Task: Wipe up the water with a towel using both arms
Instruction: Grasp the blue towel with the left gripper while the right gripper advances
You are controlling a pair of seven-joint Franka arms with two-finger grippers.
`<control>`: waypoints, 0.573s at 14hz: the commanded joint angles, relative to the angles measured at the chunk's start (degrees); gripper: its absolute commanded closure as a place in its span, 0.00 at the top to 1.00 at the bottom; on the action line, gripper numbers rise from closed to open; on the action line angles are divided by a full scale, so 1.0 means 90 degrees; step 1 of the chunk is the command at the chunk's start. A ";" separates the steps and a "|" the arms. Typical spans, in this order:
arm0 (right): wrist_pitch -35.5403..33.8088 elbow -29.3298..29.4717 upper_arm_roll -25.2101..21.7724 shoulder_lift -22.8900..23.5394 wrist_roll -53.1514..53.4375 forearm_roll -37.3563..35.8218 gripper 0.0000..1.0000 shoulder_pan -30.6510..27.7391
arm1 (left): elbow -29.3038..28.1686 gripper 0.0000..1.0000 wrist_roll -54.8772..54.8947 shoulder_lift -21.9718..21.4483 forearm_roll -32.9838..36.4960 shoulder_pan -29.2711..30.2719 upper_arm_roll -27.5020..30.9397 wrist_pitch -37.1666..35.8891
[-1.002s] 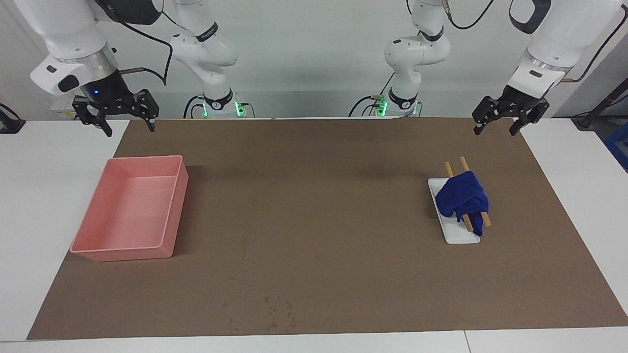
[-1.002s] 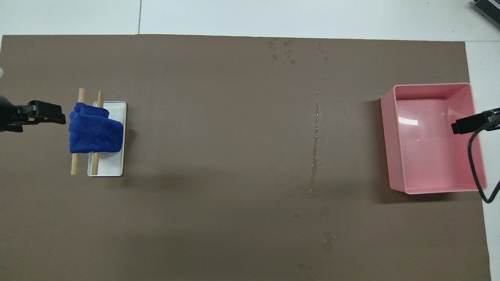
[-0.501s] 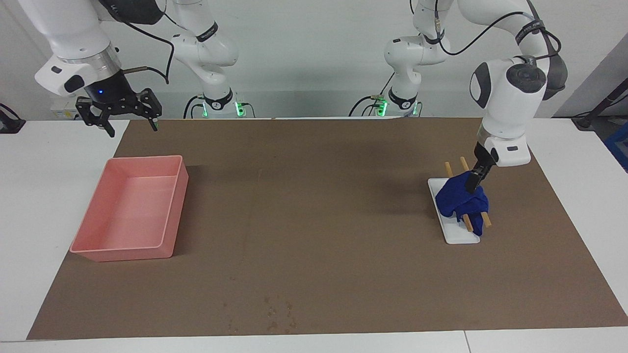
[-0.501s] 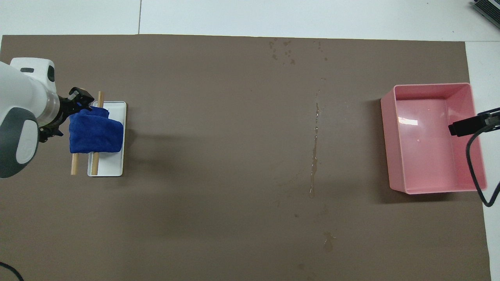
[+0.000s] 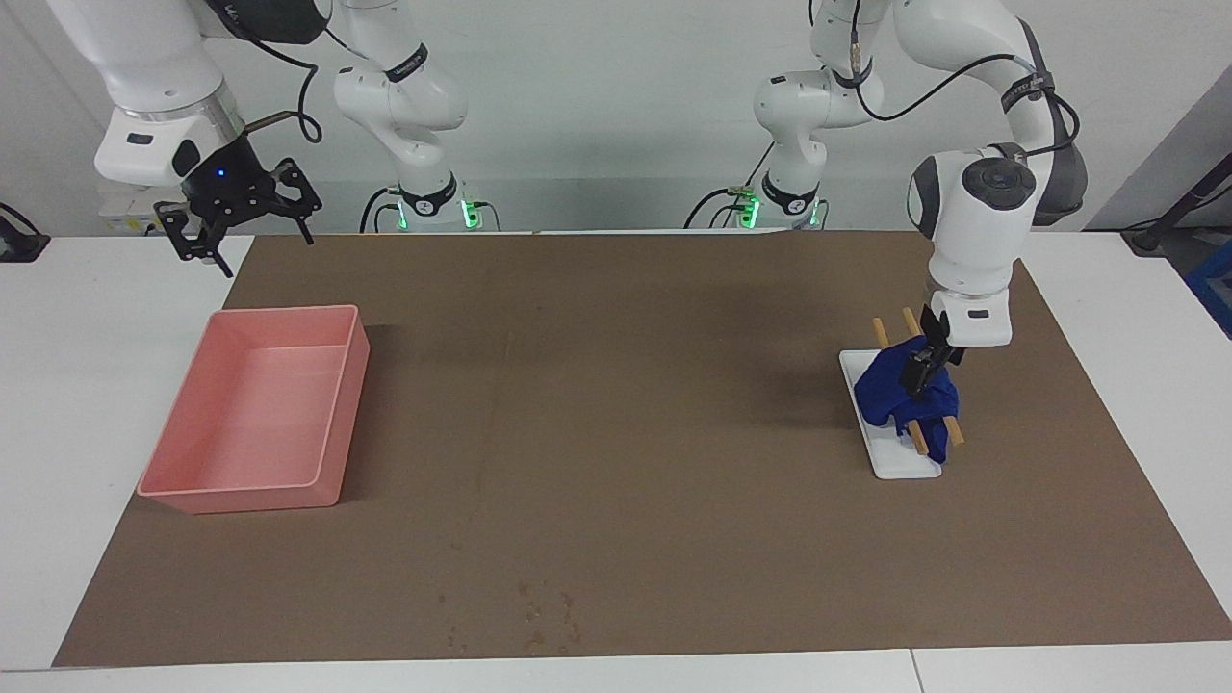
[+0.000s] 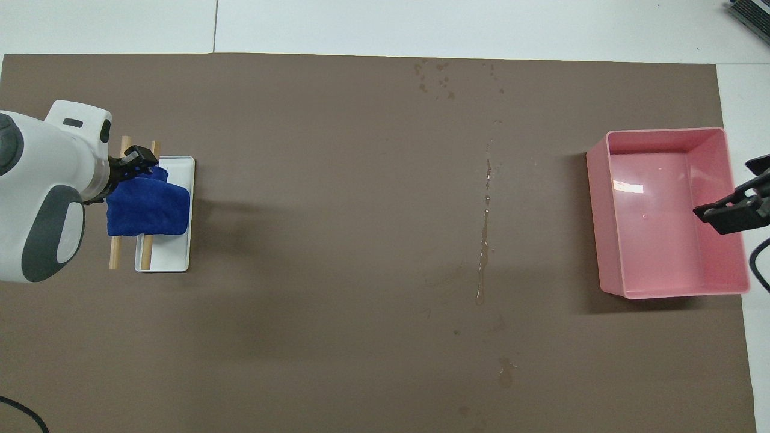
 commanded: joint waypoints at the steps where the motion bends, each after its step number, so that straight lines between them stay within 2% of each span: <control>1: -0.0009 -0.0135 0.0015 -0.0150 -0.0939 0.0074 1.00 0.0052 | -0.0522 0.86 0.0352 -0.0301 0.0126 0.0063 0.0012 0.0316; 5: 0.0117 -0.0194 0.0016 -0.0170 -0.1470 0.0326 1.00 0.0480 | -0.0474 0.53 0.0363 -0.0292 0.0116 0.0073 0.0032 0.0238; 8: 0.0439 -0.0534 0.0015 -0.0316 -0.1479 0.0746 1.00 0.0677 | -0.0444 0.37 0.0363 -0.0282 0.0116 0.0073 0.0052 0.0238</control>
